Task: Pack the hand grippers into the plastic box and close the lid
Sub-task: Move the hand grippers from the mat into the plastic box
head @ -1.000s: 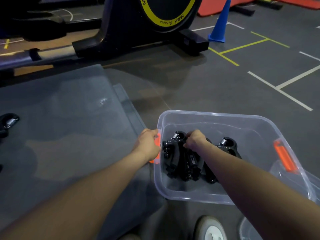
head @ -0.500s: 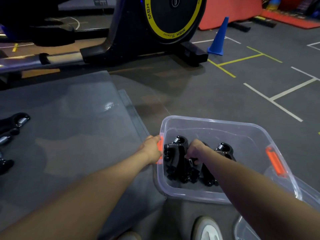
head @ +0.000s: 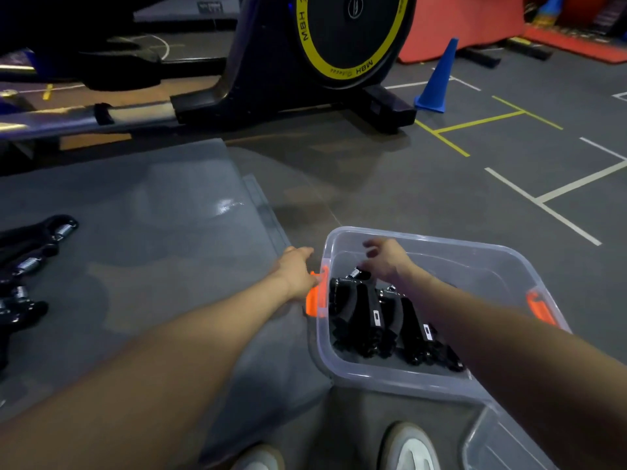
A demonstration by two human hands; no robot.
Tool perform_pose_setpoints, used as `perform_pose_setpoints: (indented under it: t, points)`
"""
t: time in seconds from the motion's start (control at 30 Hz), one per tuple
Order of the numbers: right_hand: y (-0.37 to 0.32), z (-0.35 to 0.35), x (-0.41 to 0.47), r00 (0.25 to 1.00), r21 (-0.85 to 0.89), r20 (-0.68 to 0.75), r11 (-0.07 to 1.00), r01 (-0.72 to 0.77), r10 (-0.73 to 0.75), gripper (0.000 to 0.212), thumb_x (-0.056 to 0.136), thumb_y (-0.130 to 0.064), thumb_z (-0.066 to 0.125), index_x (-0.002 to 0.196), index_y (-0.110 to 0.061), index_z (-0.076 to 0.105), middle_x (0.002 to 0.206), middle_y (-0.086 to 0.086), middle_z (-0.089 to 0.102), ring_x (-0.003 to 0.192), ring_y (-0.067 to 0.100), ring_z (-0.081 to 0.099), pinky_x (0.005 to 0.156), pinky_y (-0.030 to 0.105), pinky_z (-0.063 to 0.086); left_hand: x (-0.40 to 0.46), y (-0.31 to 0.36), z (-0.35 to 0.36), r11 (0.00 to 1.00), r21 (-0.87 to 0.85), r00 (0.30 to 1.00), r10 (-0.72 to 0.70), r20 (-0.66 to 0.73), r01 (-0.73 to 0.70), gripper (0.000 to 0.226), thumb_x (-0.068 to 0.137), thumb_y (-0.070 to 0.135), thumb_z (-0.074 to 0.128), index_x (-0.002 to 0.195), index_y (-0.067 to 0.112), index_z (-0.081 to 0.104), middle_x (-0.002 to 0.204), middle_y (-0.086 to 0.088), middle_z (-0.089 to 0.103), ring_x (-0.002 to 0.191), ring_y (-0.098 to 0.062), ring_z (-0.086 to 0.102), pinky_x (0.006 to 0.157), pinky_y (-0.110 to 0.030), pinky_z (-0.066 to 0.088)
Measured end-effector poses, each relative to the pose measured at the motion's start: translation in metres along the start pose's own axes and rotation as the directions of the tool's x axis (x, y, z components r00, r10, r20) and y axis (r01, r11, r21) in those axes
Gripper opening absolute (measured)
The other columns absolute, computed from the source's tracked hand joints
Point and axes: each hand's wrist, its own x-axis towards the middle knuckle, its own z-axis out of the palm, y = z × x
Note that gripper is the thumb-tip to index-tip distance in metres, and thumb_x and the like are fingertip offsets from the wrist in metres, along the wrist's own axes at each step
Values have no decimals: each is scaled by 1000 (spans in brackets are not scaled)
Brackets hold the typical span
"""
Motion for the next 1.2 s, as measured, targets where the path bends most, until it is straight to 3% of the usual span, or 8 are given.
perform_pose_setpoints:
  t: [0.2,0.4,0.73,0.8,0.93,1.0,1.13,1.2]
  points:
    - [-88,22,-20,971,57,-36,969,240,-238,50,80,-7,70,127,-4,55,108,11,61,93,15,52,94,31,46,-23,-34,-81,989,-79,969,-137,-205,123,53,85,19,66,133,9,47,136,-15,49,120,-31,55,104,-34,43]
    - [-153,108,-48,939,113,110,943,313,-325,44,80,-5,70,122,0,57,94,7,55,88,17,51,78,23,38,-67,-107,-149,959,-89,886,-282,-368,268,49,86,19,65,131,8,48,135,-13,51,122,-29,52,103,-31,39]
    - [-207,249,-71,866,69,324,922,380,-381,44,82,-8,69,123,1,55,90,4,51,88,16,48,78,21,35,-147,-261,-193,787,-55,689,-569,-449,615,49,84,23,65,128,7,50,133,-18,47,122,-36,50,104,-36,42]
    - [-212,269,-75,857,87,346,923,375,-382,45,81,-9,70,123,1,55,79,-2,49,86,16,47,75,21,36,-152,-278,-190,765,-60,676,-600,-428,641,49,82,25,67,124,5,51,130,-20,50,119,-37,51,101,-38,44]
    - [-214,301,-83,841,97,405,932,349,-357,44,82,-9,69,123,-3,54,92,4,50,86,16,48,61,20,37,-151,-295,-176,732,-89,653,-650,-389,675,57,83,27,67,130,4,44,135,-18,42,125,-35,45,106,-40,39]
    - [-213,312,-85,828,87,434,931,353,-355,43,83,-10,68,123,-3,54,86,2,50,84,17,48,58,14,34,-149,-300,-167,715,-102,630,-666,-400,692,60,83,25,67,132,5,38,137,-17,40,128,-35,42,106,-42,37]
    - [-213,328,-83,832,100,445,942,320,-330,42,82,-9,69,121,-1,54,69,-6,44,59,7,43,57,12,32,-149,-309,-157,675,-171,568,-710,-417,718,59,84,22,67,129,1,34,137,-18,43,127,-36,45,100,-44,39]
    - [-211,332,-83,830,91,455,944,317,-323,42,82,-8,69,121,-1,54,67,-8,42,59,5,41,57,11,31,-149,-312,-156,671,-155,565,-708,-424,725,55,84,22,67,126,-1,38,133,-19,48,122,-37,49,96,-43,43]
